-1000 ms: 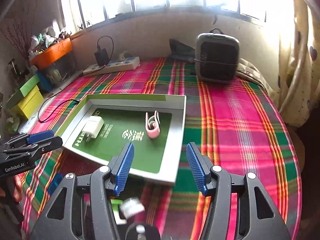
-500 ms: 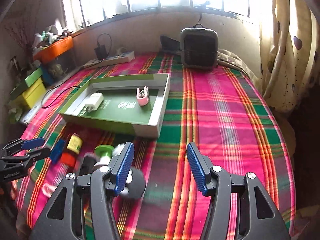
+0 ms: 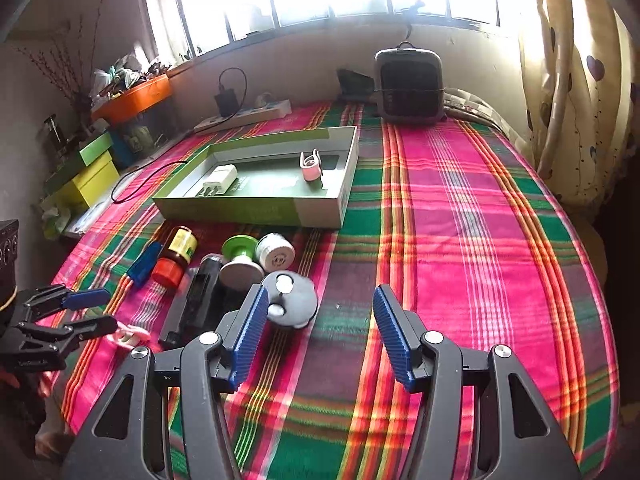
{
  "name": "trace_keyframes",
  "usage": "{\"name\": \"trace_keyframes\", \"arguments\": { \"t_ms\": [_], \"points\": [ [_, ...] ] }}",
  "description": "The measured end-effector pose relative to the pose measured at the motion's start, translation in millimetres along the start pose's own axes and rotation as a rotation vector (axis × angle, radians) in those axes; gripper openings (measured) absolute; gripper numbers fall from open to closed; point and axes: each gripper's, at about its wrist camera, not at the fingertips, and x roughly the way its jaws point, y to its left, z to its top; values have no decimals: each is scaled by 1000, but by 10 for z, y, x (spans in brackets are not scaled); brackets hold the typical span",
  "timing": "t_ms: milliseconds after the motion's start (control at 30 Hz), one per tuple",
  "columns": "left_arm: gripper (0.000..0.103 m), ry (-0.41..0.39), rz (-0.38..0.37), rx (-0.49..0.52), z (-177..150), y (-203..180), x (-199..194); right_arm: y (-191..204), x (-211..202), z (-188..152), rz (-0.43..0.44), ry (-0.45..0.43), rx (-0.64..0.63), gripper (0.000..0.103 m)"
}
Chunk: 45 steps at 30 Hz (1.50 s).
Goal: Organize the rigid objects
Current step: 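Move the left tool to the pink-and-white item while the right tool approaches the black disc, then grasp the pink-and-white item with the left gripper while the right gripper grasps the black disc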
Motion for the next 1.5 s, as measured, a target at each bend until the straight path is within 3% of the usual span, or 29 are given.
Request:
{"name": "trace_keyframes", "arguments": {
  "t_ms": [200, 567, 800, 967, 1333, 1500],
  "points": [
    [56, 5, -32, 42, -48, -116, 37, -10, -50, -88, -9, -1, 12, 67],
    [56, 29, -57, 86, -131, -292, 68, -16, -99, -146, -7, -4, 23, 68],
    [56, 33, -21, 139, -177, -422, 72, 15, -53, -170, -9, 15, -7, 68],
    [56, 32, 5, 123, -145, -411, 106, 44, 33, -176, -20, 47, -32, 68],
    [26, 26, 71, 83, -117, -306, 102, 131, 264, -90, -50, 114, -67, 68],
    [25, 12, 105, 48, -83, -229, 125, 192, 364, -52, -62, 136, -103, 68]
  ]
}}
